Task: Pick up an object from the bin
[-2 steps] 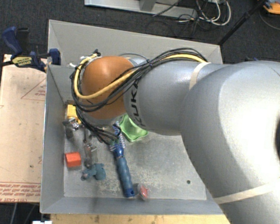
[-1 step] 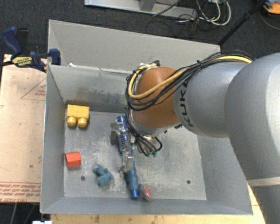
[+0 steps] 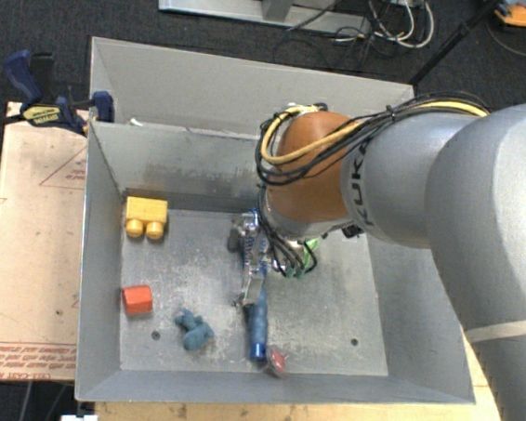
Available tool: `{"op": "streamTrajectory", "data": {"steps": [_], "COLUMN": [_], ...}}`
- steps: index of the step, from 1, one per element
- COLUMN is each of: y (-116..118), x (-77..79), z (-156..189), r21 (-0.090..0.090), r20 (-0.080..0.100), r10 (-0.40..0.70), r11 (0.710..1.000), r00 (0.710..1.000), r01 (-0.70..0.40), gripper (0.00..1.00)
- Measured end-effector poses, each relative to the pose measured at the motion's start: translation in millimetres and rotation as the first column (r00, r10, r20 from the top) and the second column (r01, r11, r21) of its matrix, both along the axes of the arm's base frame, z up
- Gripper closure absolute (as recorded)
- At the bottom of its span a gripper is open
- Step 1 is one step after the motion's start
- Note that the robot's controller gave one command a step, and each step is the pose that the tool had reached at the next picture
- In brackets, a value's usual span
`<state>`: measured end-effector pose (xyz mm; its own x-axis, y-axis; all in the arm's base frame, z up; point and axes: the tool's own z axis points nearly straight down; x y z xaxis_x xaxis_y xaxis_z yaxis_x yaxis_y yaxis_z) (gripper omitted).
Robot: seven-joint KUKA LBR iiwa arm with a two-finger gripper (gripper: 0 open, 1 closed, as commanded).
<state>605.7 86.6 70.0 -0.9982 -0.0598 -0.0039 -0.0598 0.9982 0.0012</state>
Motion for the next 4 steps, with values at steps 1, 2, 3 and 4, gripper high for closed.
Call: {"op": "streamTrajectory", "data": {"steps": [1, 2, 3, 4], "y": [-38.8, -36.4, -31.1, -31.4], "x": [37.1, 35.7, -3.4, -4.3], "z": [0.5, 0.9, 130.1, 125.0], "r21": [-0.001, 0.0, 0.002, 0.0], "r20": [0.003, 0.0, 0.006, -0.001], "r10": [0.011, 0.014, -0.098, -0.098], "r11": [1.0, 1.0, 0.995, 0.995], "r00": [1.0, 1.0, 0.995, 0.995], "r01": [-0.011, -0.014, 0.098, 0.098], "gripper": [0.0, 1.0, 1.0, 0.0]}}
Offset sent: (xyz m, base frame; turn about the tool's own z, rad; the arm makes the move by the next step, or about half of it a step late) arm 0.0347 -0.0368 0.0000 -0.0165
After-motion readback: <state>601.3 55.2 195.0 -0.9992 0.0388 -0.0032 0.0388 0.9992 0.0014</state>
